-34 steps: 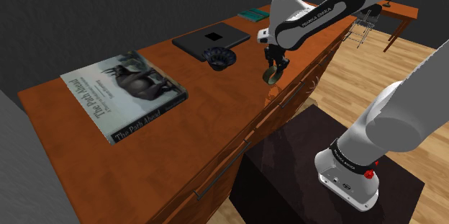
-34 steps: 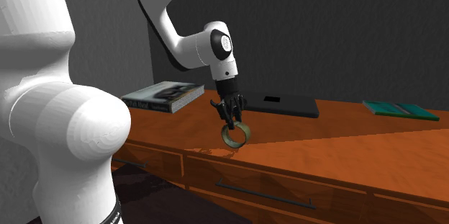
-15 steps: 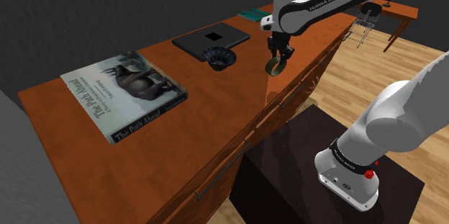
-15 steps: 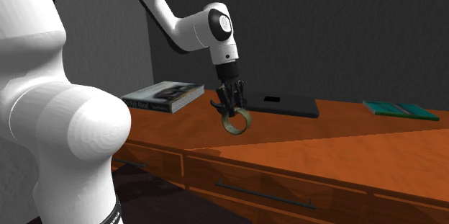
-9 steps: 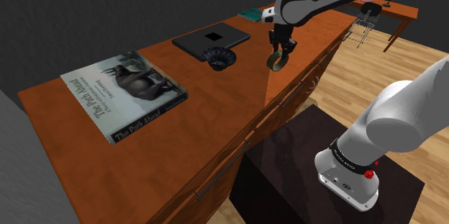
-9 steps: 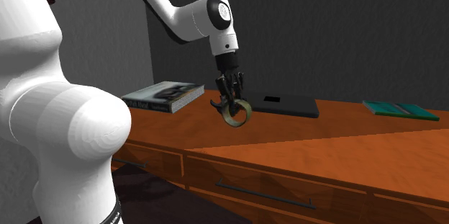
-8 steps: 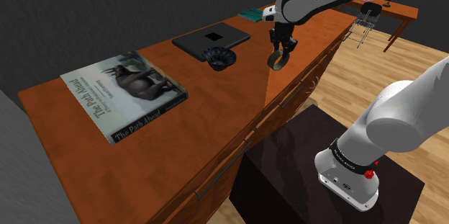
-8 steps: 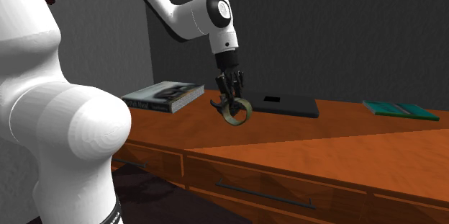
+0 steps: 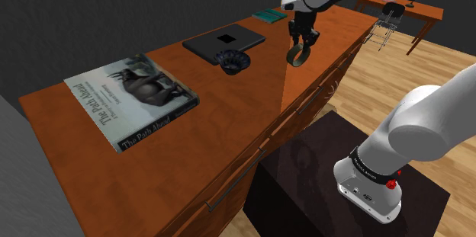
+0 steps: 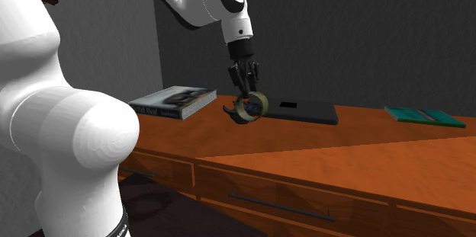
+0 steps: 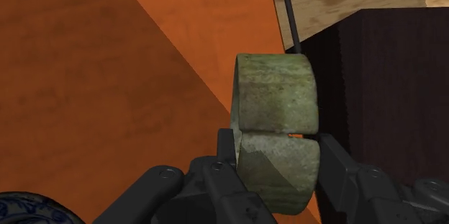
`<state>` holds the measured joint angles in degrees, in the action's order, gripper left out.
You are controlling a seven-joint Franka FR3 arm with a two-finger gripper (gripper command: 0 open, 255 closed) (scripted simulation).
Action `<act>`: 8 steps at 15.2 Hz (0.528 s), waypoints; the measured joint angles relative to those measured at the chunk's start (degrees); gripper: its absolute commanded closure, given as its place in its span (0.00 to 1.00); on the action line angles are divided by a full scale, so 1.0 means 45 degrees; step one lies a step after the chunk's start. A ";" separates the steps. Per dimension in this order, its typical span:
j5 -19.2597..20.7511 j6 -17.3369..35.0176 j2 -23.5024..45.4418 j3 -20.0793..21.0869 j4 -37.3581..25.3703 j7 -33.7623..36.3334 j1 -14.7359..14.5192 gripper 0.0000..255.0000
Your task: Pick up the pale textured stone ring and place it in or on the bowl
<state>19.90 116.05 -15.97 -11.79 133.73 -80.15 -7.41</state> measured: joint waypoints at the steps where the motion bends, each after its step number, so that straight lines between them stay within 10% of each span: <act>1: -0.0023 -0.0162 -0.0042 0.0010 -0.0123 -0.0045 -0.0006 1.00; 8: -0.0566 -0.1076 0.1459 0.0424 -0.2397 0.0232 -0.0425 1.00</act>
<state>17.35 111.21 -9.40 -9.88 122.94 -79.10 -9.32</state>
